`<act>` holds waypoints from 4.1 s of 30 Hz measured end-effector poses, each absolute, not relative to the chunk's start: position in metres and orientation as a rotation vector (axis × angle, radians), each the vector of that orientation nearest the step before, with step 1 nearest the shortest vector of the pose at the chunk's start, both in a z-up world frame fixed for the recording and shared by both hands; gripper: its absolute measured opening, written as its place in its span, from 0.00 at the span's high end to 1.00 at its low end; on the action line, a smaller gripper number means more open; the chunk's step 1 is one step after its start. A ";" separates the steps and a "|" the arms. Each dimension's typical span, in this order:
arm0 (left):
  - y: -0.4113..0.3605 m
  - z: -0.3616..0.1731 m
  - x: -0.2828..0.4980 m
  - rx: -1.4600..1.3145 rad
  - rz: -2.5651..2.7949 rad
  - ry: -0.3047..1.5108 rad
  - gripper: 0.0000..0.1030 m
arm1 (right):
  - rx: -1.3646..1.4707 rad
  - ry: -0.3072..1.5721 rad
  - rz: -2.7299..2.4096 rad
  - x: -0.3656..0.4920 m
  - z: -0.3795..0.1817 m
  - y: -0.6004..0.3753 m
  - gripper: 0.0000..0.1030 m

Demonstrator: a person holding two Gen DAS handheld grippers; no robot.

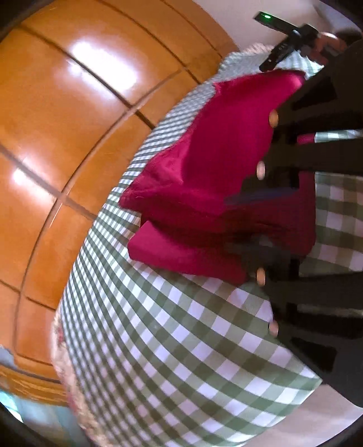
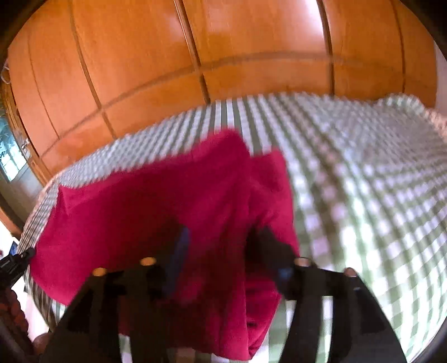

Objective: Fold small clothes

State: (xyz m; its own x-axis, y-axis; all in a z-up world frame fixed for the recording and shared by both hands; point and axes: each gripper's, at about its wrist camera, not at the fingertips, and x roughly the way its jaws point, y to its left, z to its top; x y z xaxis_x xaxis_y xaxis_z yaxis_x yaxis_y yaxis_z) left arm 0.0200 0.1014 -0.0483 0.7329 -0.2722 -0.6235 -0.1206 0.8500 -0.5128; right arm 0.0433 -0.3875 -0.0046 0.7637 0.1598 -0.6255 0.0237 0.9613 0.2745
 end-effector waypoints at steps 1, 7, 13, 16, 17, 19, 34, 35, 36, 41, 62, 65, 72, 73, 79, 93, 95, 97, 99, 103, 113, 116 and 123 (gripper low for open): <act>0.104 -0.047 0.019 -0.589 -0.080 0.744 0.61 | 0.264 0.681 0.070 0.043 0.000 -0.386 0.37; 0.107 -0.044 0.028 -0.601 -0.013 0.785 0.35 | 0.183 0.696 0.059 0.068 0.008 -0.360 0.12; 0.107 -0.058 0.041 -0.676 -0.031 0.872 0.21 | 0.047 0.747 0.004 0.082 -0.013 -0.333 0.02; 0.103 -0.061 0.043 -0.702 -0.062 0.873 0.13 | 0.016 0.803 -0.030 0.090 -0.031 -0.330 0.02; 0.101 -0.061 0.045 -0.695 -0.069 0.871 0.11 | 0.032 0.817 -0.029 0.091 -0.038 -0.331 0.02; 0.097 -0.063 0.049 -0.677 -0.078 0.877 0.08 | 0.044 0.813 -0.031 0.091 -0.042 -0.333 0.02; 0.097 -0.070 0.060 -0.813 -0.089 0.904 0.20 | 0.045 0.794 -0.031 0.087 -0.042 -0.331 0.02; 0.095 -0.073 0.060 -0.862 -0.123 0.925 0.24 | 0.047 0.794 -0.030 0.087 -0.042 -0.331 0.02; 0.093 -0.075 0.059 -0.876 -0.139 0.937 0.24 | 0.047 0.794 -0.030 0.087 -0.042 -0.331 0.02; 0.092 -0.080 0.062 -0.872 -0.140 0.918 0.26 | 0.048 0.794 -0.030 0.087 -0.042 -0.331 0.02; 0.098 -0.087 0.075 -1.002 -0.158 0.922 0.52 | 0.056 0.793 -0.027 0.088 -0.043 -0.330 0.02; 0.096 -0.087 0.081 -0.969 -0.136 0.929 0.60 | 0.056 0.793 -0.027 0.087 -0.043 -0.330 0.02; 0.089 -0.070 0.081 -0.907 -0.151 0.908 0.70 | 0.064 0.798 -0.021 0.088 -0.043 -0.330 0.02; 0.089 -0.066 0.080 -0.903 -0.156 0.902 0.71 | 0.064 0.801 -0.019 0.088 -0.042 -0.330 0.02; 0.076 -0.030 0.078 -0.853 -0.215 0.843 0.71 | 0.046 0.792 -0.006 0.077 -0.031 -0.336 0.02; 0.008 0.042 0.080 -0.754 -0.436 0.769 0.72 | 0.024 0.827 -0.073 0.041 -0.024 -0.387 0.02; -0.005 0.048 0.081 -0.740 -0.468 0.768 0.72 | -0.004 0.842 -0.079 0.036 -0.029 -0.389 0.02; -0.020 0.054 0.084 -0.716 -0.496 0.771 0.72 | -0.013 0.856 -0.074 0.036 -0.036 -0.391 0.02; -0.034 0.058 0.086 -0.689 -0.521 0.774 0.72 | 0.026 0.861 -0.057 0.035 -0.043 -0.395 0.02; -0.064 0.059 0.090 -0.647 -0.556 0.797 0.72 | 0.125 0.864 -0.042 0.034 -0.049 -0.403 0.02; -0.142 0.047 0.101 -0.477 -0.588 0.852 0.72 | 0.258 0.768 -0.141 0.016 -0.024 -0.449 0.02; -0.163 0.039 0.101 -0.431 -0.597 0.872 0.72 | 0.323 0.783 -0.189 0.015 -0.028 -0.466 0.02; -0.213 0.020 0.096 -0.273 -0.594 0.888 0.72 | 0.344 0.848 -0.322 0.010 -0.051 -0.483 0.02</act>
